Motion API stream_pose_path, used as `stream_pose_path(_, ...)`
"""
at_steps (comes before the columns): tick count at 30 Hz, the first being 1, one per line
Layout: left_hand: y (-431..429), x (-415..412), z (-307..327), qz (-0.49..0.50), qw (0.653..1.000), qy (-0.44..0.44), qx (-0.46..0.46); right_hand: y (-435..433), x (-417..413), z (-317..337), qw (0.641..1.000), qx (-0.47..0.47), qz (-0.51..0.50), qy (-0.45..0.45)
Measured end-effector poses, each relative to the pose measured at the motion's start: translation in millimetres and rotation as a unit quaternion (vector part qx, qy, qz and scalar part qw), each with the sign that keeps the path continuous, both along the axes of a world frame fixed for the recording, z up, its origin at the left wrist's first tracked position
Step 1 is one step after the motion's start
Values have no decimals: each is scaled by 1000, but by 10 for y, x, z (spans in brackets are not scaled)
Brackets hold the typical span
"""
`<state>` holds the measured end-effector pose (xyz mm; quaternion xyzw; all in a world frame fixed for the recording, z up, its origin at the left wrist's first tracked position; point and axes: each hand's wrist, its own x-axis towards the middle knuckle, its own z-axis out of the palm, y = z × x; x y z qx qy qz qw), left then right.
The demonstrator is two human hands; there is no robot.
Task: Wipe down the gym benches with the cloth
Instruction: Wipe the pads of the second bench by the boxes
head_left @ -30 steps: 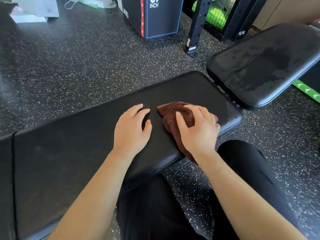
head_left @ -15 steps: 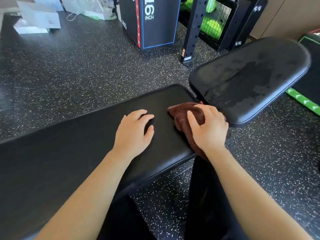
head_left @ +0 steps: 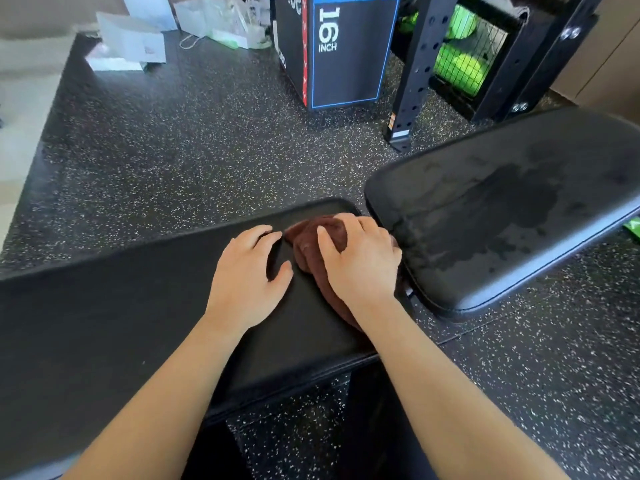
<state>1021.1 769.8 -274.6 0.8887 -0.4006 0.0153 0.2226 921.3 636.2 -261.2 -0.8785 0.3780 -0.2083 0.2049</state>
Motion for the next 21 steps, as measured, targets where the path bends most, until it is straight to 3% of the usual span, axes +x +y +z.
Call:
stream_pose_path(5,-8,-26,49,9,1000,-5,14,-152,282,30,999,28,32,28)
stream_pose_path(11,-3,-58,56,8,1000,1,23,-47,-181,31,997,7,74,24)
stream_pose_path(19,-1,-32,36,2,1000,3,23,49,-455,-10,998,-9,44,-31)
stream_pose_path(21,-11,-26,53,-7,1000,-7,25,1,-406,58,996,-53,32,-57)
